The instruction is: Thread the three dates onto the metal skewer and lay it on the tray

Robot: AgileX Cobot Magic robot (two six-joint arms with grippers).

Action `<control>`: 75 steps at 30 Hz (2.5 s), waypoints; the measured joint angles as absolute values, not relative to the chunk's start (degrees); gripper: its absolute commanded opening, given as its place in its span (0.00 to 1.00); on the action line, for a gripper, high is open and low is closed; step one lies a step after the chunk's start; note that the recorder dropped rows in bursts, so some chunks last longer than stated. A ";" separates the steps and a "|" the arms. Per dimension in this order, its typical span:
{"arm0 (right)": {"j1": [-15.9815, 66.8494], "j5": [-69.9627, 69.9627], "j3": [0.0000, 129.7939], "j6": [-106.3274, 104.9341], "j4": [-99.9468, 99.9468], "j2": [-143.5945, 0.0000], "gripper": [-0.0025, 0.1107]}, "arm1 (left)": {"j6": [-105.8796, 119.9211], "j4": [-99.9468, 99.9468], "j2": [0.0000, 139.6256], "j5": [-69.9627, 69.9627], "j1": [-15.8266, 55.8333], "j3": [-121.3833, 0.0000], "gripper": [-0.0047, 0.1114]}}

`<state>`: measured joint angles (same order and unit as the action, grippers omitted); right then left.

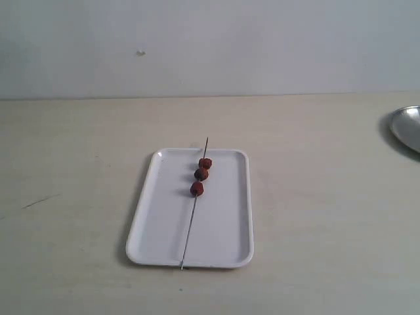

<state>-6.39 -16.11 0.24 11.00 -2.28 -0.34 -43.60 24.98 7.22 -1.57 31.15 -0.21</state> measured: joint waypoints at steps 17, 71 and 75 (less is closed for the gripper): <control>-6.39 -16.25 0.24 11.08 -2.28 -0.34 0.02 | -45.23 23.36 0.37 -4.12 9.50 -0.18 0.04; -6.39 -16.25 0.24 11.08 -2.28 -0.34 0.02 | -16.42 6.02 0.37 -21.55 3.58 0.03 0.04; -6.39 -16.25 0.24 11.08 -2.28 -0.34 0.02 | -16.42 6.02 0.37 -21.55 3.58 0.03 0.04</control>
<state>-6.39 -16.25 0.24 11.08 -2.28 -0.34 -16.42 6.02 0.37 -21.55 3.58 0.03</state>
